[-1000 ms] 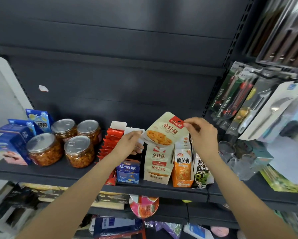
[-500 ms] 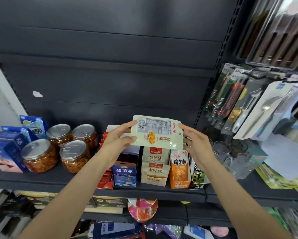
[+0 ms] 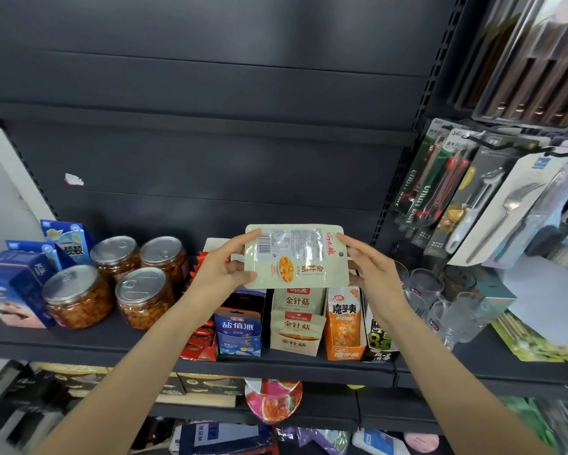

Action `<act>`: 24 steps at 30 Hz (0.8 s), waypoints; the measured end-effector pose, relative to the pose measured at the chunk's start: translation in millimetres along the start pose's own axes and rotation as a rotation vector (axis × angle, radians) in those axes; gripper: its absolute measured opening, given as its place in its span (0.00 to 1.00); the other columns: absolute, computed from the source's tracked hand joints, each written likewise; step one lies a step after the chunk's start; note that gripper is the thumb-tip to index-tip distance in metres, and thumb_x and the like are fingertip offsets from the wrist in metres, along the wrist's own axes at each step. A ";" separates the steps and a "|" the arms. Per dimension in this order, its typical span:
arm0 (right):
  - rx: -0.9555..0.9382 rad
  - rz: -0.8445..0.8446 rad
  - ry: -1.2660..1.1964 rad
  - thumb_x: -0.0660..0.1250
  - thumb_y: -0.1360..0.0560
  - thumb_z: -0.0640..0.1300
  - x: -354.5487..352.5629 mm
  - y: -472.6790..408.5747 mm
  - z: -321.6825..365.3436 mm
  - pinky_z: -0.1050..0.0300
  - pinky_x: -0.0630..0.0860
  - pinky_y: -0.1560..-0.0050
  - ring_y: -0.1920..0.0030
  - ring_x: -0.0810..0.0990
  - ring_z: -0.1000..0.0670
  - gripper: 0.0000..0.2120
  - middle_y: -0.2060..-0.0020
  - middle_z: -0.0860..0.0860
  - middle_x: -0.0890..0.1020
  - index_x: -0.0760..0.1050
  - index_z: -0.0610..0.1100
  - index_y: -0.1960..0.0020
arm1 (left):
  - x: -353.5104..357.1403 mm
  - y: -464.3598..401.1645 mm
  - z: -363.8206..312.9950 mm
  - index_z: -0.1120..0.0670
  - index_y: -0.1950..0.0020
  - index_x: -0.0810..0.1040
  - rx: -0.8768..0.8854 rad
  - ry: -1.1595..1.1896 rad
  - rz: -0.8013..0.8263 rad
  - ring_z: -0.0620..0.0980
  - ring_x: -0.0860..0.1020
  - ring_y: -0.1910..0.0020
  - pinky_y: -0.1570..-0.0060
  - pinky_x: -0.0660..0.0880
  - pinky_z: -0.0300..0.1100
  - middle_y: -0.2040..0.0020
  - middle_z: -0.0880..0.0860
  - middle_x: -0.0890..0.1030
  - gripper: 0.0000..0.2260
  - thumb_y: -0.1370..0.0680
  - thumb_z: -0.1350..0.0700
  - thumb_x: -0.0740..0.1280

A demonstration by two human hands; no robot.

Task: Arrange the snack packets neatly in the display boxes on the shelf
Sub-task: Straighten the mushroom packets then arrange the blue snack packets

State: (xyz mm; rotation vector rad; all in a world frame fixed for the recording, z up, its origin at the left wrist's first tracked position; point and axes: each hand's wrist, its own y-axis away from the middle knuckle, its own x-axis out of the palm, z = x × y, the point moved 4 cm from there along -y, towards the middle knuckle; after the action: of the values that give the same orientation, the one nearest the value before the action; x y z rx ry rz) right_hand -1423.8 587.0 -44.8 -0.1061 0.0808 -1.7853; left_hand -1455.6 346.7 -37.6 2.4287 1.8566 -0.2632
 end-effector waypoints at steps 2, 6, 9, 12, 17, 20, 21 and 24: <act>-0.032 0.024 0.041 0.58 0.20 0.36 -0.7 -0.1 2.8 0.62 0.78 0.54 0.48 0.81 0.56 0.15 0.48 0.55 0.83 0.79 0.52 0.45 | 0.3 -2.1 7.9 0.46 0.34 0.73 -0.108 0.159 0.026 0.50 0.78 0.41 0.45 0.78 0.46 0.40 0.52 0.78 0.26 0.25 0.72 0.62; -0.225 -0.050 0.385 0.67 0.27 0.32 -3.0 -2.6 12.7 0.68 0.73 0.47 0.46 0.75 0.59 0.15 0.48 0.56 0.77 0.79 0.53 0.55 | 5.2 -7.0 24.3 0.57 0.39 0.77 -0.304 0.441 0.053 0.51 0.80 0.47 0.52 0.78 0.39 0.44 0.57 0.81 0.16 0.23 0.69 0.60; -0.311 -0.101 0.494 0.69 0.27 0.38 -6.1 -4.7 15.8 0.71 0.71 0.45 0.48 0.76 0.64 0.06 0.49 0.57 0.80 0.82 0.48 0.55 | 10.2 -12.5 33.1 0.61 0.42 0.79 -0.382 0.470 0.031 0.49 0.81 0.50 0.58 0.78 0.35 0.47 0.58 0.82 0.10 0.21 0.61 0.63; -0.350 -0.080 0.583 0.69 0.26 0.39 -6.5 -7.7 15.6 0.74 0.73 0.54 0.58 0.79 0.65 0.05 0.58 0.55 0.84 0.83 0.44 0.53 | 14.3 -20.0 40.1 0.58 0.42 0.75 -0.421 0.424 -0.026 0.50 0.82 0.50 0.54 0.77 0.39 0.49 0.58 0.83 0.11 0.19 0.53 0.60; -0.321 -0.049 0.900 0.68 0.25 0.42 -6.2 -12.4 0.9 0.59 0.77 0.55 0.59 0.80 0.53 0.07 0.56 0.51 0.85 0.83 0.43 0.50 | 12.0 -21.4 59.4 0.52 0.31 0.68 -0.265 -0.213 -0.024 0.50 0.74 0.37 0.40 0.69 0.40 0.35 0.52 0.75 0.17 0.20 0.50 0.61; -0.278 0.079 1.116 0.65 0.23 0.47 5.6 -11.5 -15.0 0.52 0.77 0.54 0.54 0.81 0.50 0.09 0.54 0.51 0.84 0.82 0.48 0.47 | 8.8 -15.2 73.5 0.51 0.26 0.62 -0.128 -0.559 0.092 0.50 0.68 0.31 0.34 0.66 0.42 0.30 0.49 0.70 0.27 0.23 0.49 0.66; -0.279 0.116 1.181 0.64 0.23 0.47 11.9 -11.4 -18.6 0.52 0.77 0.51 0.51 0.81 0.49 0.10 0.51 0.51 0.84 0.81 0.50 0.44 | 7.9 -13.8 78.2 0.50 0.25 0.61 -0.117 -0.638 0.122 0.50 0.67 0.29 0.33 0.66 0.44 0.28 0.49 0.68 0.29 0.23 0.47 0.66; -0.294 0.232 1.362 0.60 0.20 0.47 33.1 -14.3 -29.5 0.54 0.76 0.46 0.42 0.78 0.49 0.14 0.42 0.51 0.80 0.75 0.54 0.36 | 5.6 -13.2 88.2 0.48 0.26 0.61 -0.112 -0.833 0.177 0.50 0.66 0.29 0.32 0.67 0.47 0.27 0.50 0.66 0.28 0.23 0.44 0.65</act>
State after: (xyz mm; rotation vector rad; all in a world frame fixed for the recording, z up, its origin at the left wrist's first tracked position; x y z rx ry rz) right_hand -1448.2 557.6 -71.6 0.8860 1.2611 -1.3115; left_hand -1475.0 341.2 -124.6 1.9222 1.2354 -0.9463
